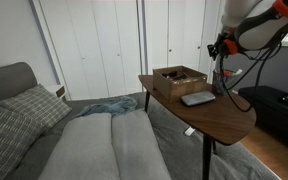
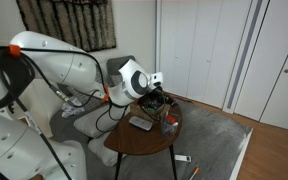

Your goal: Move the green marker from the box to the container

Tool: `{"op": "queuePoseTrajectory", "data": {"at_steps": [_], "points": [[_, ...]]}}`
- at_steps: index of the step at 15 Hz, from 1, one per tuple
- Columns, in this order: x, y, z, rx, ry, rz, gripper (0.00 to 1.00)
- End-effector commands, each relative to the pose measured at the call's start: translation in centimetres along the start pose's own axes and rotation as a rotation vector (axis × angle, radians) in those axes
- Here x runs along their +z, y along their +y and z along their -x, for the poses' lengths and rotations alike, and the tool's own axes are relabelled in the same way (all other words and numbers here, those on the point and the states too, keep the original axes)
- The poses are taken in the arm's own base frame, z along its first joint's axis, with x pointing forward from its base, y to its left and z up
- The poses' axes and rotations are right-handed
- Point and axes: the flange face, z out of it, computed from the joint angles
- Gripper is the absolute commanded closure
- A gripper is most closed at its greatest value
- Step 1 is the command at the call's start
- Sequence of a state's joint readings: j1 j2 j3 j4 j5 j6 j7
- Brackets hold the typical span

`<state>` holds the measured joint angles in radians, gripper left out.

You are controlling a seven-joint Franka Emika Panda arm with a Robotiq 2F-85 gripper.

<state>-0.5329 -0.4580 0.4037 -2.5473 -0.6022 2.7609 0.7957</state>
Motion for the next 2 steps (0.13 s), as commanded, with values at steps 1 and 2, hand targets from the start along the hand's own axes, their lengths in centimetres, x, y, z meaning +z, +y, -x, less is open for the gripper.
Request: {"op": "queuePoseTrajectory", "data": {"at_steps": [1, 2], "points": [[-3.3, 0.1, -1.1, 0.049, 0.05, -0.184, 0.13], [-1.5, -0.1, -0.9, 0.037, 0.024, -0.098, 0.32]]}}
